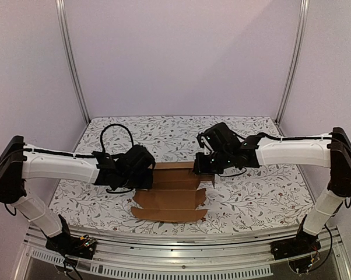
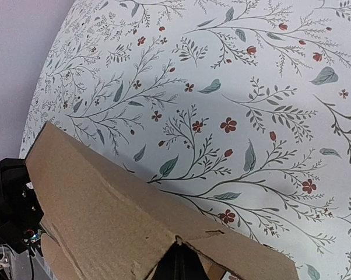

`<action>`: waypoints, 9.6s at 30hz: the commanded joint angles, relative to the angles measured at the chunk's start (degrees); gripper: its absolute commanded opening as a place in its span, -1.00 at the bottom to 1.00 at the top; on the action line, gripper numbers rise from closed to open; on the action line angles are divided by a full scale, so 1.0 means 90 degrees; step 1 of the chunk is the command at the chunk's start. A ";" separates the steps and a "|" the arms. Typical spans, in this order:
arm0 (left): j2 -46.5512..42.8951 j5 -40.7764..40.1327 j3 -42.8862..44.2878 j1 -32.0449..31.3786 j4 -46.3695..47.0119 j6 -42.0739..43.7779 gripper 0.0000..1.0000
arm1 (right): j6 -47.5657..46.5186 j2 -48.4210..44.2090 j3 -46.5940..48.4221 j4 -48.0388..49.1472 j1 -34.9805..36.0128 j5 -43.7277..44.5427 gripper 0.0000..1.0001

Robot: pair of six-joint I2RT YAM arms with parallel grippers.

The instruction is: Fold the paper box

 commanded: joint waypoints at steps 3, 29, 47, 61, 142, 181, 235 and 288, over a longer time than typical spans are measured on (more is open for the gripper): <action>-0.0184 0.0067 0.0010 -0.0092 0.0147 -0.0005 -1.00 | -0.0496 -0.0584 -0.0048 -0.0428 0.0045 0.0185 -1.00; -0.0820 0.1766 -0.0316 0.0452 0.1350 -0.0625 -1.00 | -0.2332 -0.4148 -0.1989 0.0215 0.0052 -0.0743 -1.00; -0.1294 0.2306 -0.0546 0.0625 0.2075 -0.0501 -1.00 | -0.2499 -0.4684 -0.2169 0.0779 0.0056 -0.1202 -1.00; -0.1838 0.1174 -0.0834 0.0659 0.1502 -0.0476 -1.00 | -0.2345 -0.4350 -0.1459 0.0487 0.0243 -0.2040 -0.75; -0.2701 0.1838 -0.1464 0.1068 0.3258 -0.0692 -1.00 | 0.1052 -0.2423 -0.2055 0.4388 0.0302 -0.2380 -1.00; -0.2788 0.2265 -0.1290 0.1369 0.2722 0.0379 -1.00 | -0.1809 -0.3832 -0.1001 0.0020 0.0247 -0.1584 0.28; -0.2300 0.2680 -0.0698 0.1528 0.1302 0.0913 -1.00 | -0.4166 -0.1662 0.1618 -0.1974 0.0542 -0.0706 -0.05; -0.1749 0.1716 -0.0059 0.1482 -0.0093 0.0259 -1.00 | -0.2534 0.0091 0.1677 -0.0416 0.1703 0.3535 -0.27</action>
